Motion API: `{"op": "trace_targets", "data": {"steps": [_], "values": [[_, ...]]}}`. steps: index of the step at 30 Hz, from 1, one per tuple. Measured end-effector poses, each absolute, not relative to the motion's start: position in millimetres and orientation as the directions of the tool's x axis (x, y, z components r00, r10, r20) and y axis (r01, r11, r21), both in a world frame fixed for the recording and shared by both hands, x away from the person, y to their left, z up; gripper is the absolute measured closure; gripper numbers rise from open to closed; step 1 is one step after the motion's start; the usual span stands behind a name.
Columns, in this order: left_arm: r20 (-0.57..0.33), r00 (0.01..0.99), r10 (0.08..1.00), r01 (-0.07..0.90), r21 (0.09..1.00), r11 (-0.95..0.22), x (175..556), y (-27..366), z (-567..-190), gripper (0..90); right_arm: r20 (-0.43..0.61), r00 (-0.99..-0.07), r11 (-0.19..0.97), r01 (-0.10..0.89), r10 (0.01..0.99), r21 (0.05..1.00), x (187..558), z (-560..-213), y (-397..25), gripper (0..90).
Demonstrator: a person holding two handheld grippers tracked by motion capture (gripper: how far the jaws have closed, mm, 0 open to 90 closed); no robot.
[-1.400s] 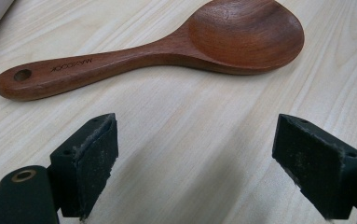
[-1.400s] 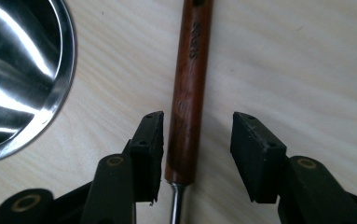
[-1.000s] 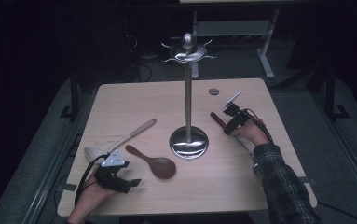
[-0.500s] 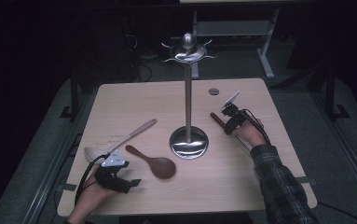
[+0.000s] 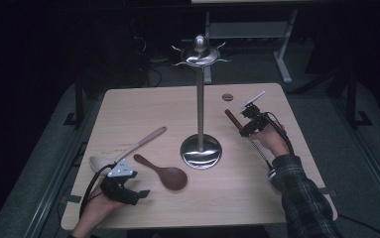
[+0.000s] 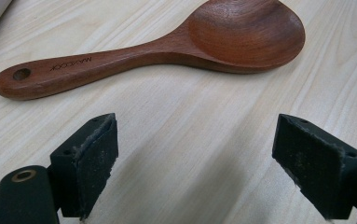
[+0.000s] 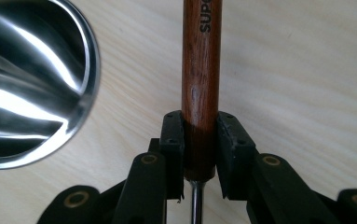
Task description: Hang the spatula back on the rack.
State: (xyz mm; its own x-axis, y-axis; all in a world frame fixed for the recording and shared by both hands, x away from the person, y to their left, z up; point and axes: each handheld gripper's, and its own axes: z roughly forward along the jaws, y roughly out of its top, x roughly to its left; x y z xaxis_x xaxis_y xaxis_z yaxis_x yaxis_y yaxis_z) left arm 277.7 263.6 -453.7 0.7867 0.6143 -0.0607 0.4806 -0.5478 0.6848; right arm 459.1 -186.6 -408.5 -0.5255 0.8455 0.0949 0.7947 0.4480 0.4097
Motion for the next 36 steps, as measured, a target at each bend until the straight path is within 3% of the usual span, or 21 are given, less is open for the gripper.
{"op": "trace_targets", "data": {"steps": [13,36], "values": [[-0.064,0.784,0.617,0.482,0.688,-0.542,277.4,264.2,-452.8,13.9,0.148,-0.560,0.333,0.662,0.815,0.671,428.3,-357.0,-206.4,74.1],[-0.056,0.790,0.610,0.470,0.694,-0.545,276.6,264.5,-451.6,13.9,0.151,-0.671,0.232,0.446,0.726,0.865,381.1,-321.3,-219.0,74.0]]}}
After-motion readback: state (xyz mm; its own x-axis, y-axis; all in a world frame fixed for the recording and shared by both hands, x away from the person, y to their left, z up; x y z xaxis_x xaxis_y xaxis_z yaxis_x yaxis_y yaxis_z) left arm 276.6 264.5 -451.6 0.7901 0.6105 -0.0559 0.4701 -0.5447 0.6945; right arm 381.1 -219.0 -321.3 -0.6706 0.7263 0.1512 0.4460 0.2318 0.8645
